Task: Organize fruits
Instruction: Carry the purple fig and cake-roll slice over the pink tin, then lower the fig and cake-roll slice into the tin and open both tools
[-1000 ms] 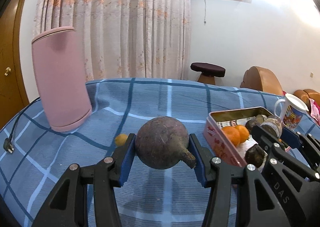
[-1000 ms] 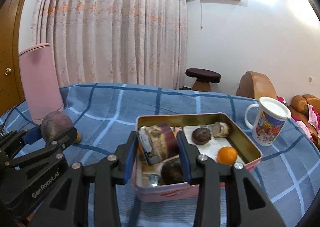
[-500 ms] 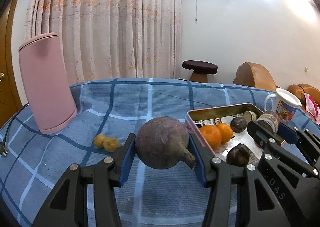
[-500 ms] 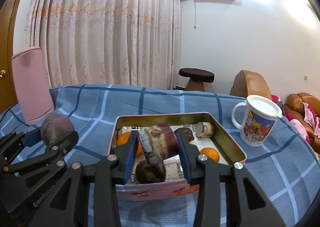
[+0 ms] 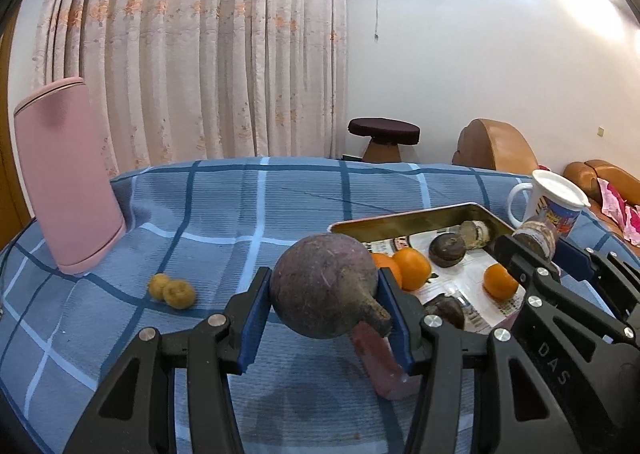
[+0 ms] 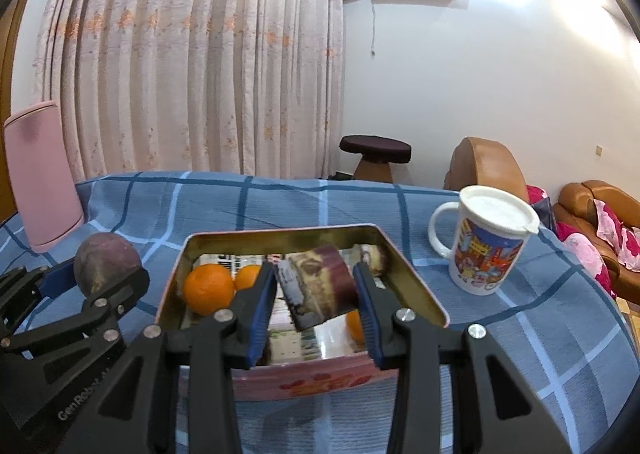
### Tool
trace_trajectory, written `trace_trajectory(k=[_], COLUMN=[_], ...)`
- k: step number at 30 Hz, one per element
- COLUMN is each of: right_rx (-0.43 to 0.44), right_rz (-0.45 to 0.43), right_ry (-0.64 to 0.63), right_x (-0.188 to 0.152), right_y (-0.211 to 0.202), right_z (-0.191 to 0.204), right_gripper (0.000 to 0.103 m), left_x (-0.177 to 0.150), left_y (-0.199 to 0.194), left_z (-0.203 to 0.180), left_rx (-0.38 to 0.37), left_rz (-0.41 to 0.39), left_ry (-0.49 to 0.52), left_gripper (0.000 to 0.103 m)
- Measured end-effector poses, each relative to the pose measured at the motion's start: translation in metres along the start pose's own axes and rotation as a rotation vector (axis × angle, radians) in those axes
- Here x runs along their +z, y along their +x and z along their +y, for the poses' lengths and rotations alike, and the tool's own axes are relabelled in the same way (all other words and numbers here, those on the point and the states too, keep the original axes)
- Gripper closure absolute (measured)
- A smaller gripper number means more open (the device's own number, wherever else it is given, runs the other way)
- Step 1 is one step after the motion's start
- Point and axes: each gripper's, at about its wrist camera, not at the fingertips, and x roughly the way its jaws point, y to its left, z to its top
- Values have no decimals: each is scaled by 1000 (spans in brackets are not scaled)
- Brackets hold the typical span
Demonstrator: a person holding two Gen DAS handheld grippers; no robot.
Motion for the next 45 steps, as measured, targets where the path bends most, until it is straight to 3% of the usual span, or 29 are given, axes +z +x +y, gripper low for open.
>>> trace_trajectory(k=[29, 41, 45], right_rx=[-94, -74, -49], right_rz=[21, 63, 94], right_ry=[70, 110, 122], right_x=[9, 18, 20], right_y=[23, 46, 58], right_z=[-51, -56, -57], right_gripper=[61, 61, 61], left_x=[15, 21, 23], left_y=[34, 59, 60], left_z=[-54, -56, -55], left_rx=[-104, -142, -118], left_rz=[35, 120, 112], left_ry=[45, 32, 64], left_gripper=[49, 49, 49])
